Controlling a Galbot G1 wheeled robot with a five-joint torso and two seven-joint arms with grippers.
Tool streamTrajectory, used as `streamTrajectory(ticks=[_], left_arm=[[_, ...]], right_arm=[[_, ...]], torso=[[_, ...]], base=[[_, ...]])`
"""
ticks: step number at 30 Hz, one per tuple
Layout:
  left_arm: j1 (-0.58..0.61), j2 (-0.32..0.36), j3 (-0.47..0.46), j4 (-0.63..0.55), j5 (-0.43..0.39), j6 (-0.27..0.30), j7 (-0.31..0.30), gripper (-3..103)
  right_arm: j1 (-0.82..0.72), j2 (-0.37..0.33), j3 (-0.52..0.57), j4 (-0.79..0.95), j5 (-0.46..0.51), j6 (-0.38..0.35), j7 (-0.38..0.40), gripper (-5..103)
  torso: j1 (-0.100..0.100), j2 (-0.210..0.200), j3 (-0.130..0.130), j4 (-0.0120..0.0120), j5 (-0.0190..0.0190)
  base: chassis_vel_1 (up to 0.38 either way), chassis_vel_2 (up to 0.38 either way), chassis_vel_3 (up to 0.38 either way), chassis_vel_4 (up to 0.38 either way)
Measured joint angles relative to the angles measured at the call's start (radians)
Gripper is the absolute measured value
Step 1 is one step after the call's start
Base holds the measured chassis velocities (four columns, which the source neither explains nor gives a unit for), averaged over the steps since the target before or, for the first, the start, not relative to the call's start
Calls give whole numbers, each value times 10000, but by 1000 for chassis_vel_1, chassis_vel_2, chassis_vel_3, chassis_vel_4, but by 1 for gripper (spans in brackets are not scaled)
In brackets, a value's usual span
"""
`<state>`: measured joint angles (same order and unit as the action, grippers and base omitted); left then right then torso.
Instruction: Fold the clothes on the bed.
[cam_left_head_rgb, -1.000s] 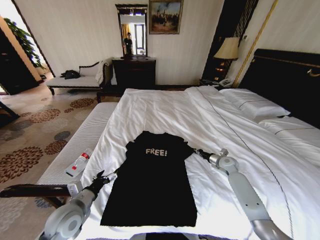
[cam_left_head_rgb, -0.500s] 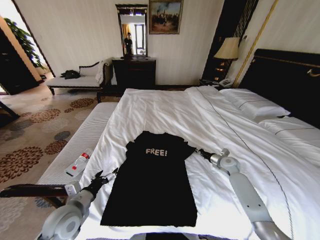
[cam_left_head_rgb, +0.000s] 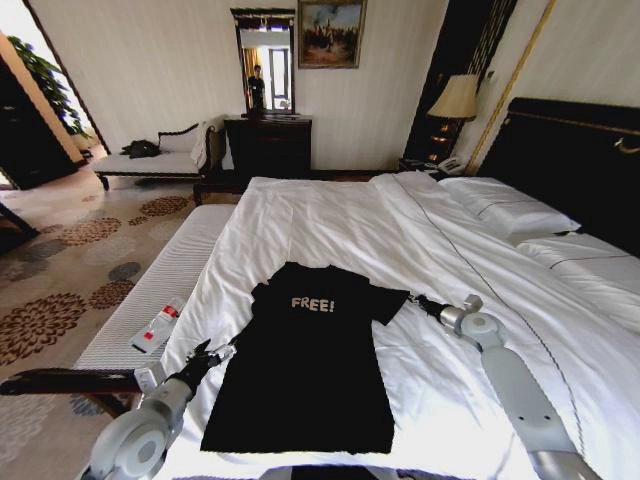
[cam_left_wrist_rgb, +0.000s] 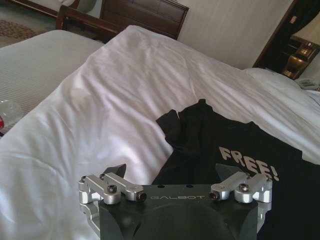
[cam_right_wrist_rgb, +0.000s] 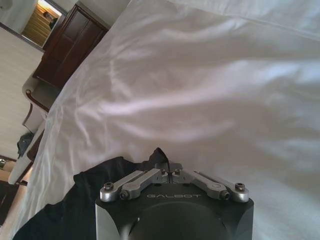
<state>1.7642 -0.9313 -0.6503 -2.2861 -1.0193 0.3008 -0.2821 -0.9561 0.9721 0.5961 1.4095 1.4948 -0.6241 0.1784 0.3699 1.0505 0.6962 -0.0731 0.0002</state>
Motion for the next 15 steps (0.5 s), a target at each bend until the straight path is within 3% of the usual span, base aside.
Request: streamTrajectory(ticks=[15], left_arm=[[33,-123,21,-31,18,18,29,100]], right_arm=[[-462,37,82,362,-176,36,5,0]], torso=[[0,0,0,-2,-2]], base=[[0,0,0,0]])
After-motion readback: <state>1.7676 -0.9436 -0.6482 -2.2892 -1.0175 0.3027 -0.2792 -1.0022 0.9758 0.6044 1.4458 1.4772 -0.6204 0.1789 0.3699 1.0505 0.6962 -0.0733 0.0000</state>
